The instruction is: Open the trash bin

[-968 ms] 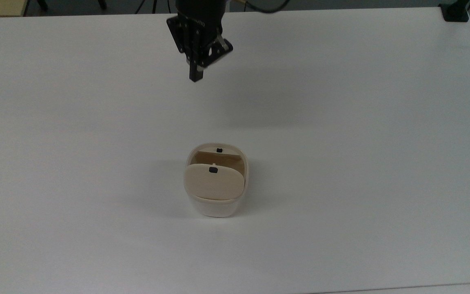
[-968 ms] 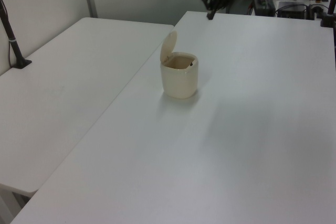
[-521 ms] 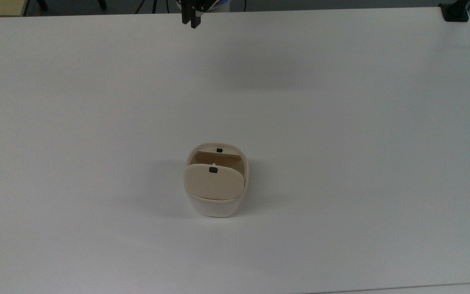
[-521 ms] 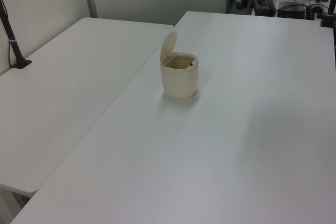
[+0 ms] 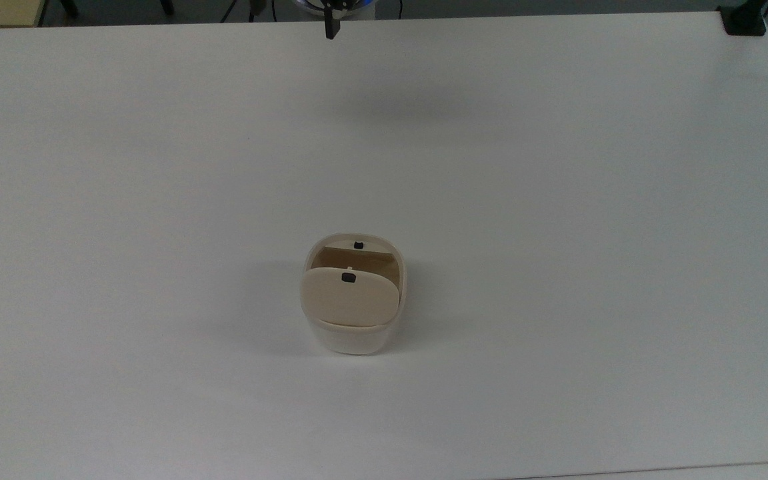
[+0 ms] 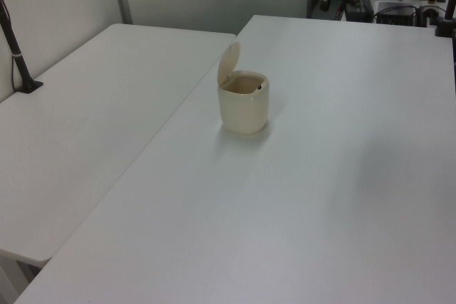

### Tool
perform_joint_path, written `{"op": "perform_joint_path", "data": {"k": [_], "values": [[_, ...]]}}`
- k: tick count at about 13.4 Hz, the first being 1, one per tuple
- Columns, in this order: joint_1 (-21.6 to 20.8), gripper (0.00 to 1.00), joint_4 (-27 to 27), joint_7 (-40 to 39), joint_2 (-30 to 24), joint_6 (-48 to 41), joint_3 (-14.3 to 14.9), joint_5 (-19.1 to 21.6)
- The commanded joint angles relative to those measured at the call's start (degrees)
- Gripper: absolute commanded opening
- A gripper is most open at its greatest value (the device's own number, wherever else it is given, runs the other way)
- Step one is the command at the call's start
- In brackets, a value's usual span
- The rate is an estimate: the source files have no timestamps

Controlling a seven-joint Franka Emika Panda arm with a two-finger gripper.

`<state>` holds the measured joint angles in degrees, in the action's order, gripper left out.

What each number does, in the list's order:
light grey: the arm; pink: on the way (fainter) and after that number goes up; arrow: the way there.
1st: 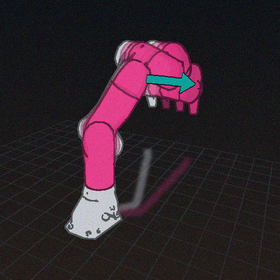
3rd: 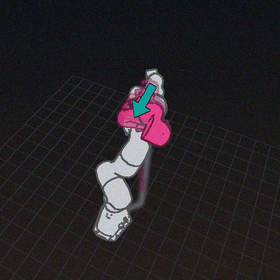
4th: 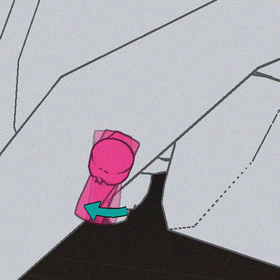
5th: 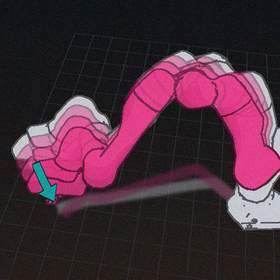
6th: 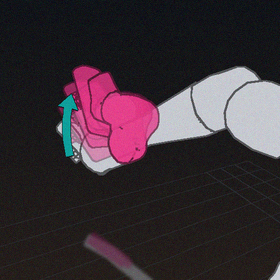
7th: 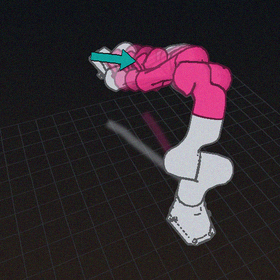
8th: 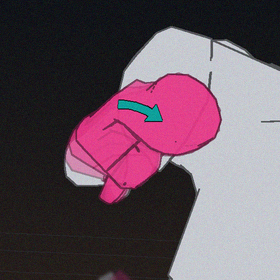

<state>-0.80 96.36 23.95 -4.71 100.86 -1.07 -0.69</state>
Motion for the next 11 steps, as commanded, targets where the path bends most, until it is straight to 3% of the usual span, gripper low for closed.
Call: {"op": "perform_joint_path", "data": {"k": [1, 6, 11], "values": [[-0.61, 1.00, 1.55, -11.33, -1.53, -0.49, 2.21, -0.45], [-0.61, 1.00, 0.85, -20.07, -0.39, -0.31, 2.31, -1.68], [-0.79, 1.00, 0.85, -21.32, -0.56, -1.10, 2.30, -1.60]]}}
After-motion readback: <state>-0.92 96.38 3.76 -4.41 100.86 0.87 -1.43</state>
